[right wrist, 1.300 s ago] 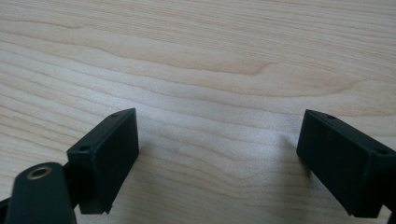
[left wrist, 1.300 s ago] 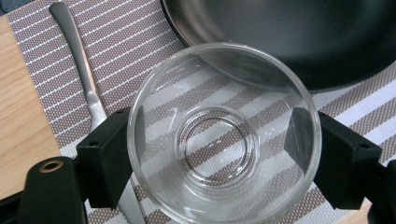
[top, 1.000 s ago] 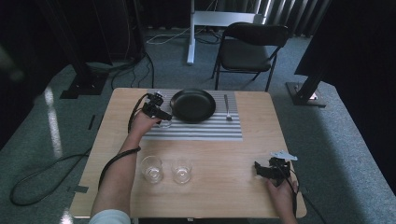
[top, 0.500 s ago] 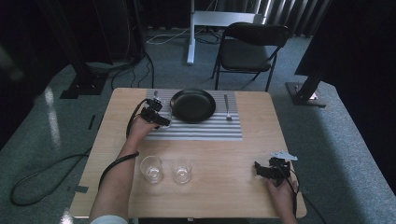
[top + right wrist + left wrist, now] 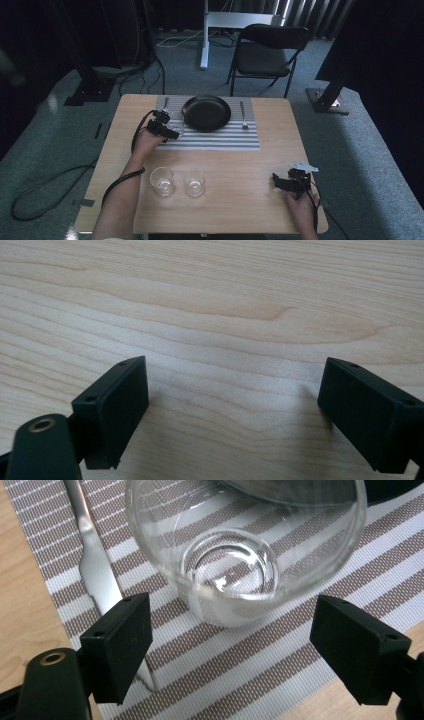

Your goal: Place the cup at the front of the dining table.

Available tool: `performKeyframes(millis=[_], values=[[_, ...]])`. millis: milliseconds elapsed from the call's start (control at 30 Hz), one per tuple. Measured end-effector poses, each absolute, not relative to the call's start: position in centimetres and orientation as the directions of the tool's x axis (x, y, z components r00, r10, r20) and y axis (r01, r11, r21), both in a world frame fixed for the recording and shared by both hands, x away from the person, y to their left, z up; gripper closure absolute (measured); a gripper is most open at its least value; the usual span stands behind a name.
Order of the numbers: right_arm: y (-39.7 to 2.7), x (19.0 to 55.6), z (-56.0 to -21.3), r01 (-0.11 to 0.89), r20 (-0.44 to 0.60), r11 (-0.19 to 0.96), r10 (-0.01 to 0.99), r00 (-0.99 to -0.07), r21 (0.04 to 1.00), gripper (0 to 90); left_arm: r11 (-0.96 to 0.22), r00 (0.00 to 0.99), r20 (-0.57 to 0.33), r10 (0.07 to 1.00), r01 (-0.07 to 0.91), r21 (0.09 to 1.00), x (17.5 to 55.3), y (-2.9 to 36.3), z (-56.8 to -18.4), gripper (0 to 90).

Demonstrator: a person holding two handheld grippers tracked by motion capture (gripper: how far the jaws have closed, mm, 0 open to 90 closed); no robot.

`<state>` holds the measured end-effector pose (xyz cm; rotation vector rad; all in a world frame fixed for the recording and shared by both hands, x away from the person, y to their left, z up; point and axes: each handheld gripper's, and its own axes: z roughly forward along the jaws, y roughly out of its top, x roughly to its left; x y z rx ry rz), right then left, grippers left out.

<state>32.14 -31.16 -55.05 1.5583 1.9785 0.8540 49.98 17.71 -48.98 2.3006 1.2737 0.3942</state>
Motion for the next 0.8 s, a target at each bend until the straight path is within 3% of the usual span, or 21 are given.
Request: performKeyframes(millis=[533, 800], values=[[-31.2, 32.1, -55.1, 0.673, 0.010, 0.158, 0.971, -0.238, 0.722, 12.3, -0.406, 0.511, -0.041, 0.859, 0.726, 0.555, 47.9, 20.0, -49.3, 17.7], [-31.2, 32.1, -55.0, 0.673, 0.010, 0.157, 0.971, -0.238, 0.722, 12.3, -0.419, 0.512, -0.018, 0.859, 0.723, 0.549, 46.9, 20.4, -49.6, 17.7]])
